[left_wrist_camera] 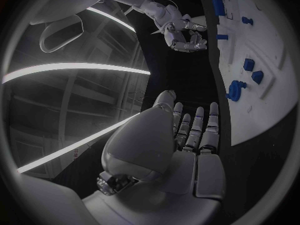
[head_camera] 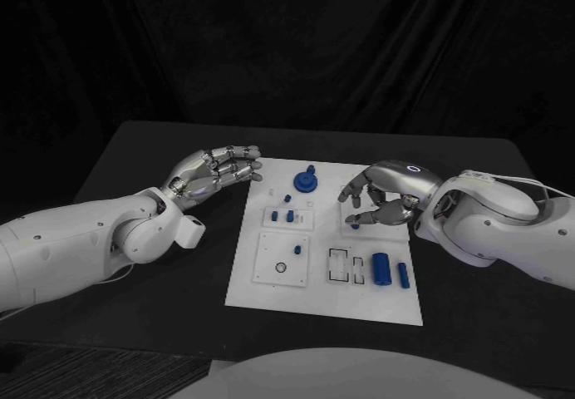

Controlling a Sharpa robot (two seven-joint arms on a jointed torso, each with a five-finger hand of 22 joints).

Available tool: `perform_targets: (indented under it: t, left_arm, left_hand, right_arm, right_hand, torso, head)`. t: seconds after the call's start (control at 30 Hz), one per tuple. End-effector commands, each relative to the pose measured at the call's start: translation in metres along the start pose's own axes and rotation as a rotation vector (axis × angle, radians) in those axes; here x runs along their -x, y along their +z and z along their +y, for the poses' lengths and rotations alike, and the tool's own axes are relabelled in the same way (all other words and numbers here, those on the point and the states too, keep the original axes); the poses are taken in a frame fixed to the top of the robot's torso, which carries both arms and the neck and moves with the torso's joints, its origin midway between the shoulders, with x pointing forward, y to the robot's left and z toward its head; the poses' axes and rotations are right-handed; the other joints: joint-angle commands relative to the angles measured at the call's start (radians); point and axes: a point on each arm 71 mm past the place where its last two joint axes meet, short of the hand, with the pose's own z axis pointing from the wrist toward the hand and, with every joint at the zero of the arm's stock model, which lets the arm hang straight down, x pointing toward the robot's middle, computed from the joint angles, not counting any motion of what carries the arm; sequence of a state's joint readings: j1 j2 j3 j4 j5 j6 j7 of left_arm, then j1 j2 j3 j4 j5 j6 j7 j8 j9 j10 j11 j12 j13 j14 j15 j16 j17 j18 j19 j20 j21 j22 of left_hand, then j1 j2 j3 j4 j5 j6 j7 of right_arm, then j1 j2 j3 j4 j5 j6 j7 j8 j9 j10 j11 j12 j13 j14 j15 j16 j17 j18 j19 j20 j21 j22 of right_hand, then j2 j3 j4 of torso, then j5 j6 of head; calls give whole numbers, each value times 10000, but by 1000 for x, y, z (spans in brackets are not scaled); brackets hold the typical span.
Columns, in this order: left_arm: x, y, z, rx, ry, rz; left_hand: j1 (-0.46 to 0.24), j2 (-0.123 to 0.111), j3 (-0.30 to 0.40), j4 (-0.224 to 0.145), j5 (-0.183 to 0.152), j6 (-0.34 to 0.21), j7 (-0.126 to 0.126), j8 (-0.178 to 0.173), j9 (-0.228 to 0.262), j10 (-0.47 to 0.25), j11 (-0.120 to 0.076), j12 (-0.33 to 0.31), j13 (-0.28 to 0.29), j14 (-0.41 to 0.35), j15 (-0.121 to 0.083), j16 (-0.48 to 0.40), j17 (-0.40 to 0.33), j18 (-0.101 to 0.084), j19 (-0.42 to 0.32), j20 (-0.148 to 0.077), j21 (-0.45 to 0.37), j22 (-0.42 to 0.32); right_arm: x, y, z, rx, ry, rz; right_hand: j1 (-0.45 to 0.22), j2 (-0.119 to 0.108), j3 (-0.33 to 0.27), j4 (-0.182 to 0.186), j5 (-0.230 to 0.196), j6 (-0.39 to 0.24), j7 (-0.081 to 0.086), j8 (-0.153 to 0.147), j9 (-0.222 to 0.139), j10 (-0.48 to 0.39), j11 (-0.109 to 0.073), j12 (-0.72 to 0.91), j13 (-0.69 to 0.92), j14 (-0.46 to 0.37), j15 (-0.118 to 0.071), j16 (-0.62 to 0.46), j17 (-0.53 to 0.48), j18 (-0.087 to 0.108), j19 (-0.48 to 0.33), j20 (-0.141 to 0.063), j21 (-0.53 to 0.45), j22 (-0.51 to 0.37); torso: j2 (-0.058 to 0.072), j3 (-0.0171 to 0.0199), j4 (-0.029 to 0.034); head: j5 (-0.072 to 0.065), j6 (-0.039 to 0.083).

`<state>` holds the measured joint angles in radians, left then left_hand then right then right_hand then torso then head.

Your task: Assemble the parts on the task board

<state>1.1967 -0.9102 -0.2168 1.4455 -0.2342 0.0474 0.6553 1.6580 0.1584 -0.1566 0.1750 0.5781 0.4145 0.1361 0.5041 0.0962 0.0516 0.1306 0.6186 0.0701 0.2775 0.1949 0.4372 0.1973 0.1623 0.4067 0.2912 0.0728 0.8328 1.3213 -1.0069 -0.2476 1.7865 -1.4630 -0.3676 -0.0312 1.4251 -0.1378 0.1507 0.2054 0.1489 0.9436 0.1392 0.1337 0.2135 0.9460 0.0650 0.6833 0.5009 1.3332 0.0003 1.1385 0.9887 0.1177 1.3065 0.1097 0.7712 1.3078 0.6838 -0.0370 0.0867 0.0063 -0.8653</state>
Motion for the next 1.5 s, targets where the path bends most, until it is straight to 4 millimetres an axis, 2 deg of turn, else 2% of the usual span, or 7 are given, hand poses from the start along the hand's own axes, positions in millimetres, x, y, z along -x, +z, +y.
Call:
perform_targets:
  t: [0.03,0.5,0.87,1.07,1.13,1.23,1.5]
  left_arm:
    - [0,-1,-1,-78,-81,-23]
    - [-1,0,2,-40,-129,24]
    - [0,-2,2,-15,-128,-6]
    - [0,-2,2,-13,-124,-18]
    - [1,-2,2,-10,-121,-23]
    - [1,-3,3,-9,-117,-29]
    - [1,-3,3,-1,-115,-33]
  left_hand:
    - [65,-1,-9,-50,47,-11,75,-39,-11,0,54,-4,-10,-15,69,41,-8,-207,70,-12,27,-12]
    - [65,-1,-9,-50,47,-11,75,-39,-11,0,54,-4,-10,-15,69,41,-8,-207,70,-12,27,-12]
    - [71,6,20,-85,76,25,63,-45,-11,11,66,-9,-11,2,82,52,-8,-218,85,-13,32,-18]
    - [72,5,25,-92,79,30,64,-47,-12,13,67,-4,-10,4,83,54,-9,-220,88,-13,33,-20]
    - [72,5,25,-92,79,30,64,-47,-12,13,67,-4,-10,4,83,54,-9,-220,88,-13,33,-20]
    - [72,5,25,-92,79,30,64,-47,-12,13,67,-4,-10,4,83,54,-9,-220,88,-13,33,-20]
    - [72,5,25,-92,79,30,64,-47,-12,13,67,-4,-10,4,83,54,-9,-220,88,-13,33,-20]
  right_arm:
    - [1,-11,-15,-1366,944,-99]
    - [-26,-42,-47,-5150,645,2921]
    - [-26,-43,-44,-5321,622,2582]
    - [-16,-36,-35,-4296,485,1156]
    - [-14,-34,-32,-3865,504,698]
    - [-11,-32,-28,-3441,505,329]
    - [-13,-26,-23,-2746,298,-51]
  right_hand:
    - [-335,98,-195,231,-46,719,-285,537,282,820,-266,2329,1789,98,-237,-83,-89,197,85,-220,-144,754]
    - [-5296,128,-1040,913,-300,2240,-1299,2474,2469,6248,-1217,8875,10699,2180,-1111,3705,4891,-670,2025,-1065,5353,1982]
    - [-5344,24,-947,899,-437,2225,-1406,2610,3326,6248,-1330,8875,10699,2211,-1219,3820,5059,-750,2102,-1195,5907,2077]
    - [-3009,-218,-893,791,177,705,-917,1659,3495,6248,-916,8875,10699,2095,-891,3534,4674,-644,1837,-963,5391,1910]
    - [-2469,-124,-809,693,692,364,-726,1305,3323,5250,-726,8055,9555,1834,-722,2954,3911,-486,1490,-809,4515,1666]
    - [-1230,-107,-473,299,1843,-398,-321,484,2798,-706,-399,1364,3315,1303,-436,1627,2268,-259,1000,-503,3310,1341]
    - [-40,-447,180,-223,3274,-925,-144,18,2374,-1407,140,-1342,873,1074,0,1328,1785,-172,793,-92,2677,1240]
  torso:
    - [-5,-1,-5]
    - [-15,-10,-2]
    - [-19,-12,0]
    - [-17,-13,2]
    - [-12,-12,-2]
    - [-12,-11,-2]
    - [-9,-11,0]
  head:
    - [-73,17]
    - [-259,105]
    - [-242,75]
    - [-223,79]
    - [-220,72]
    - [-211,54]
    - [-204,54]
